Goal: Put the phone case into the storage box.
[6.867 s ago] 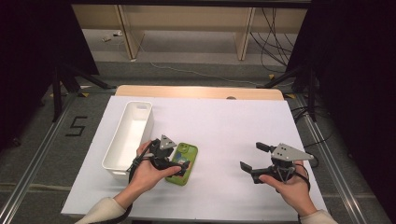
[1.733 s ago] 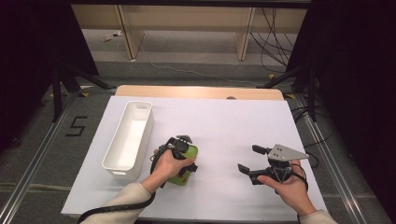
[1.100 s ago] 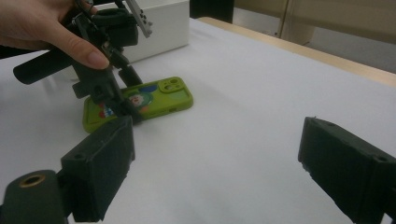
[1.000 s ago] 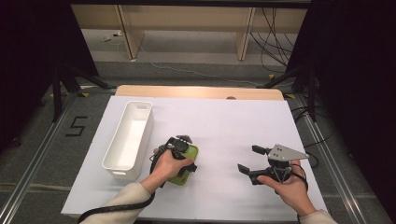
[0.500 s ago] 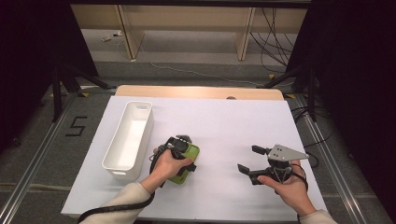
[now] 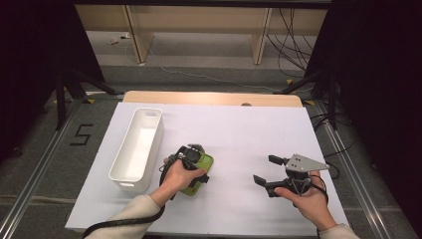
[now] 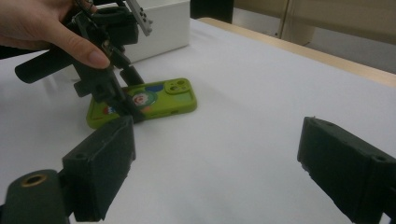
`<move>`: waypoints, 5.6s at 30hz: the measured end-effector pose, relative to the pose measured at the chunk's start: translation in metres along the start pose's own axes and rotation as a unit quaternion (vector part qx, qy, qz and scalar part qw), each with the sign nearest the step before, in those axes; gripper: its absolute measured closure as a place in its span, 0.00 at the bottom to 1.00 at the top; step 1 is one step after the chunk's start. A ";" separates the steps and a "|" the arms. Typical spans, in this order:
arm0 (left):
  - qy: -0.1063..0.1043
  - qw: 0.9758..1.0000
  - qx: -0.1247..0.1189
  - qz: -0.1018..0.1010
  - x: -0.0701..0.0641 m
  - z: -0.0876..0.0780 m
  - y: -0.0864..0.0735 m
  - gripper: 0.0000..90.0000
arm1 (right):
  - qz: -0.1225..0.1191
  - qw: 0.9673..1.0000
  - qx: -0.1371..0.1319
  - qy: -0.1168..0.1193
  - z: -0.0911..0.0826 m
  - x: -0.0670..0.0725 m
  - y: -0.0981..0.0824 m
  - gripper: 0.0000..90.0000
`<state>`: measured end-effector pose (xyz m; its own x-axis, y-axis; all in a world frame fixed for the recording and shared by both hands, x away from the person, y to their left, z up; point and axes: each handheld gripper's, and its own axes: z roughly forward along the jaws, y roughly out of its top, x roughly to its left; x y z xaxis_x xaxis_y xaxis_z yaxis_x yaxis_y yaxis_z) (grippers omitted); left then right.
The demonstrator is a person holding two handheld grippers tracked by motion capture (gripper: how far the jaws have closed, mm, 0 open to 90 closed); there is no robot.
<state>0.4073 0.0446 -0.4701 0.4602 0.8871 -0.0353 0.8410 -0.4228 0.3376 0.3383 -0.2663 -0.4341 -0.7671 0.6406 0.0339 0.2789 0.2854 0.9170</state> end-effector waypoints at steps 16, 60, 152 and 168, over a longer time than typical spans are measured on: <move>0.006 0.999 -0.028 0.015 -0.001 -0.003 0.001 0.18 | 0.000 1.000 -0.001 0.000 0.000 0.000 0.000 0.14; 0.023 0.981 -0.192 -0.022 0.010 -0.054 0.010 0.18 | -0.001 1.000 -0.003 0.000 -0.001 0.000 0.000 0.14; 0.050 0.943 -0.324 -0.056 0.066 -0.109 0.005 0.18 | -0.001 1.000 -0.005 -0.004 -0.002 -0.002 -0.001 0.14; 0.057 0.937 -0.337 -0.067 0.075 -0.114 0.005 0.18 | -0.001 1.000 -0.005 -0.003 -0.002 -0.002 -0.001 0.14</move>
<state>0.4134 0.1307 -0.3639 0.2968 0.9544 -0.0319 0.5014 -0.1273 0.8558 0.3385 -0.2693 -0.4340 -0.7637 0.6449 0.0299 0.2713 0.2786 0.9213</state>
